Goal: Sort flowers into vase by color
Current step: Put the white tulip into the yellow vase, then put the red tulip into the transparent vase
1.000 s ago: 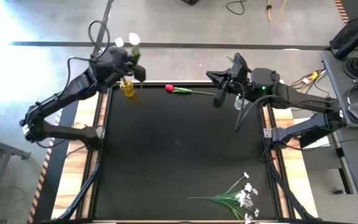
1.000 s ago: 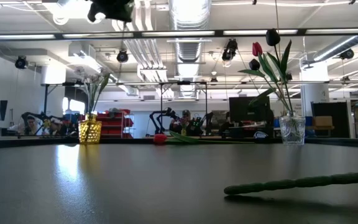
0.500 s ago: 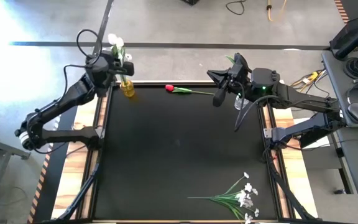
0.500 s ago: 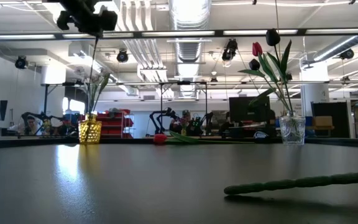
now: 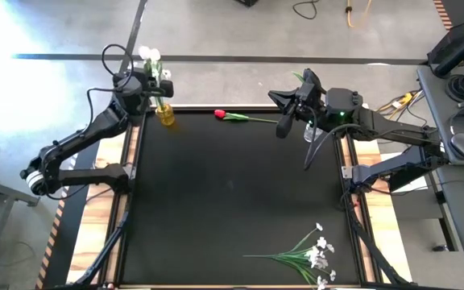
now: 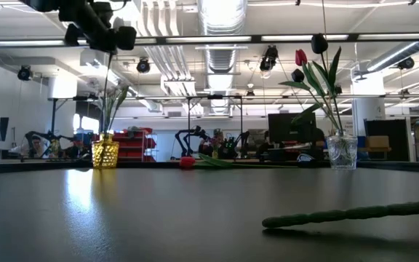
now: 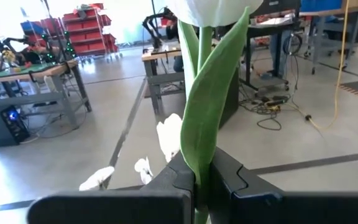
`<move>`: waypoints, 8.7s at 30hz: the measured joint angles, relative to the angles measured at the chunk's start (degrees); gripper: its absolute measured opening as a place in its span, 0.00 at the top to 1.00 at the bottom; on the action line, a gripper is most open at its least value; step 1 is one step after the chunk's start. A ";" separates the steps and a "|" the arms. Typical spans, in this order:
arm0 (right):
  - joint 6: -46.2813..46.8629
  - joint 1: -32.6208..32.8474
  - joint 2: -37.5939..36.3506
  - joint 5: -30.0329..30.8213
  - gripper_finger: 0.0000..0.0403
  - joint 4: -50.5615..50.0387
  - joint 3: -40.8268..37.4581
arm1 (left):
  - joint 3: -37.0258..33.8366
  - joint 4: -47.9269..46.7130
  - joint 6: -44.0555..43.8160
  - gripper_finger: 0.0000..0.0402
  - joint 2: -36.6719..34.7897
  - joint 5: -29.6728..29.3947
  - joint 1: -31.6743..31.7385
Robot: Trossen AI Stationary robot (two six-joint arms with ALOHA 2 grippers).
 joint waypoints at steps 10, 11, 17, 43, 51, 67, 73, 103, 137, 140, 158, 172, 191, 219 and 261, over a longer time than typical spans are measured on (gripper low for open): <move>-0.61 0.00 0.00 0.00 0.97 0.01 0.00 | -3.32 5.22 -0.46 1.00 -0.26 -0.05 0.20; -0.61 0.00 0.00 0.00 0.97 0.00 0.00 | -3.64 6.01 -0.24 1.00 -0.24 -0.05 0.20; -0.59 0.00 0.00 0.00 0.97 0.00 0.00 | -6.20 9.39 -0.27 1.00 -0.26 -0.01 0.31; -1.45 0.00 0.00 -0.01 0.97 0.03 0.00 | -15.30 9.88 -9.03 1.00 -1.31 -2.68 1.64; -1.58 0.00 0.00 -0.02 0.97 0.09 0.00 | -17.00 9.87 -10.83 0.99 -1.29 -3.31 1.71; -1.38 -0.01 0.00 -0.02 0.97 0.39 0.00 | -16.85 6.01 -7.95 0.72 -1.64 -7.78 1.68; -1.38 0.00 0.01 -0.04 0.97 0.39 0.00 | -16.80 1.37 -11.23 0.65 -4.07 -5.80 1.62; -0.53 0.00 0.38 -4.04 0.97 0.56 0.00 | -7.89 -30.79 -18.40 0.57 -23.34 13.32 -1.64; -0.91 -7.77 40.35 -24.47 0.97 -32.18 53.10 | -13.83 -23.45 -17.27 1.00 -38.47 24.59 -21.41; 0.58 -9.26 40.74 -25.89 0.97 -32.89 53.13 | -15.37 -21.65 -18.20 1.00 -39.10 25.01 -21.50; -4.51 -12.47 45.58 -26.85 0.97 -34.18 52.92 | -15.91 -20.92 -18.13 1.00 -39.37 26.49 -21.53; -12.73 -20.20 54.82 -29.09 0.97 -44.31 52.89 | -15.91 -20.88 -18.34 1.00 -37.25 29.09 -21.53; -15.23 -23.40 65.80 -28.39 0.97 -45.99 52.89 | -15.91 -20.58 -18.57 1.00 -35.39 29.50 -21.53; -9.95 -24.45 66.19 -26.99 0.66 -49.98 54.72 | -15.88 -20.58 -18.55 1.00 -33.96 29.52 -21.53; -12.47 -26.50 72.72 -28.69 0.67 -44.53 54.77 | -15.93 -20.53 -18.78 1.00 -33.68 30.11 -21.66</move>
